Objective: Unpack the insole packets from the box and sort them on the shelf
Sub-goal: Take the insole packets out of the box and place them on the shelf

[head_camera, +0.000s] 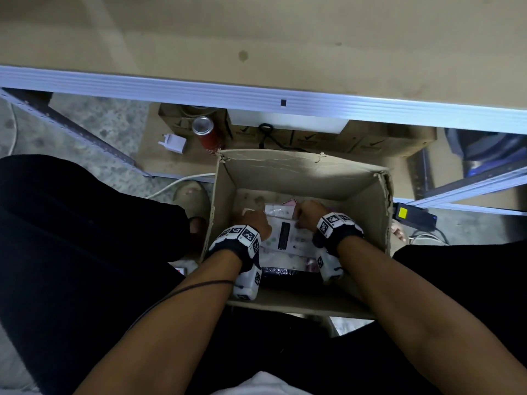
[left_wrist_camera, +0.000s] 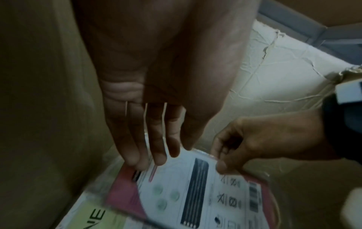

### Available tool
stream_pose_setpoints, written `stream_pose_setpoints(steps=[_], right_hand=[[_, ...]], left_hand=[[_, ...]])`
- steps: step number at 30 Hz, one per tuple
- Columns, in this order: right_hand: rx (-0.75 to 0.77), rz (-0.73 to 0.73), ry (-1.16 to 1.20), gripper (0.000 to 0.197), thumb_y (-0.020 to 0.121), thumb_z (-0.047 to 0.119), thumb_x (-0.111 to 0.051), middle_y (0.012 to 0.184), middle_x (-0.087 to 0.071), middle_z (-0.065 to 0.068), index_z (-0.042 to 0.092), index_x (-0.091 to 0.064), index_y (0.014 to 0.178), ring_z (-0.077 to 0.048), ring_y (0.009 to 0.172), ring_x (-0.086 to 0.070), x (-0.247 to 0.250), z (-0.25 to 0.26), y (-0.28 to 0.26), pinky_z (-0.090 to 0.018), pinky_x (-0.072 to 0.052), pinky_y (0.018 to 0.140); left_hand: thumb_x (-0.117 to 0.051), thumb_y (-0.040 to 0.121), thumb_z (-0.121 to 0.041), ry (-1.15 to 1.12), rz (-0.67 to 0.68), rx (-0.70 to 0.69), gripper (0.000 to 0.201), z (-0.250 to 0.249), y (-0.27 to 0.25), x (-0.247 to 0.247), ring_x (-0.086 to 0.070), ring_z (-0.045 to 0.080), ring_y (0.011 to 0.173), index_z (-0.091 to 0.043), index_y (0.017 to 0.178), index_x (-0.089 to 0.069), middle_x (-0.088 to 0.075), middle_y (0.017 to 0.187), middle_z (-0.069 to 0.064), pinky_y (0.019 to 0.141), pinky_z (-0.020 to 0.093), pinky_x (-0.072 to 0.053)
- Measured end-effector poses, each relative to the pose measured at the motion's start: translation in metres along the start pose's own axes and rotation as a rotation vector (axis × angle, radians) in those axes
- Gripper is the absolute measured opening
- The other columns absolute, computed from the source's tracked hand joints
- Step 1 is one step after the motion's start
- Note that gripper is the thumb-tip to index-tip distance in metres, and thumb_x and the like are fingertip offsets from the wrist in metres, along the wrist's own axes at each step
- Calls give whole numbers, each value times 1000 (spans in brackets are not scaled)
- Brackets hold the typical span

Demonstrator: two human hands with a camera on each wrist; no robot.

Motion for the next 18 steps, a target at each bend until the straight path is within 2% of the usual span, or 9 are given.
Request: stream_pose_setpoints(steps=[2, 4, 6, 8, 10, 12, 15, 18], right_hand=[[-12, -29, 43, 21, 81, 16, -78, 114, -71, -9, 11, -74, 101, -26, 108, -65, 10, -7, -5, -29, -50, 92], [-22, -74, 76, 17, 80, 16, -79, 106, -73, -9, 13, -76, 96, -25, 103, -66, 21, -12, -10, -27, -50, 84], [-32, -129, 99, 10, 78, 15, -79, 100, -73, -7, 20, -74, 85, -24, 99, -66, 34, -13, -17, -29, -52, 83], [-33, -183, 111, 18, 77, 14, -78, 94, -73, -5, 26, -65, 73, -25, 94, -67, 45, -14, -22, -34, -56, 83], [-53, -231, 126, 22, 78, 14, -75, 91, -72, -4, 26, -60, 67, -26, 89, -67, 54, -16, -30, -36, -57, 79], [-74, -269, 126, 24, 78, 14, -73, 92, -71, -3, 26, -57, 65, -26, 88, -67, 59, -20, -36, -35, -56, 75], [-83, -301, 140, 21, 79, 13, -71, 94, -68, -3, 26, -57, 69, -26, 87, -66, 62, -24, -45, -34, -55, 74], [-107, -357, 162, 17, 80, 14, -69, 97, -65, 0, 26, -59, 75, -24, 89, -64, 64, -29, -51, -29, -48, 72]], left_hand=[[-52, 96, -25, 23, 10, -6, 41, -1, 3, -5, -59, 32, 119, 0, 129, -58, -59, 134, 17, 96, 35, -49], [-50, 100, -23, 55, 24, -16, 42, -2, 6, -8, -56, 32, 124, 1, 134, -53, -55, 139, 18, 96, 34, -47], [-50, 99, -19, 104, 67, -35, 40, -3, 7, -15, -57, 32, 124, 1, 134, -53, -55, 139, 18, 97, 36, -47], [-57, 95, -17, 180, 121, -66, 37, -2, 8, -23, -60, 33, 120, -1, 128, -61, -59, 135, 18, 98, 38, -50], [-66, 91, -17, 254, 143, -101, 43, 1, 12, -32, -55, 34, 126, -5, 132, -59, -55, 140, 16, 103, 40, -48], [-69, 90, -18, 282, 144, -139, 50, 0, 15, -36, -50, 32, 131, -9, 138, -56, -51, 145, 13, 106, 39, -46], [-63, 90, -12, 284, 37, -169, 45, -7, 22, -33, -53, 33, 128, -11, 135, -57, -53, 141, 15, 103, 39, -47], [-60, 90, -8, 257, -33, -221, 58, -17, 27, -32, -34, 38, 139, -14, 145, -42, -32, 154, 15, 110, 51, -37]])
Point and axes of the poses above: each hand's wrist, its own y-axis towards the middle knuckle, its own x-axis out of the back of the hand, z = x × y, the point moved 8 cm from there along y, towards the middle knuckle
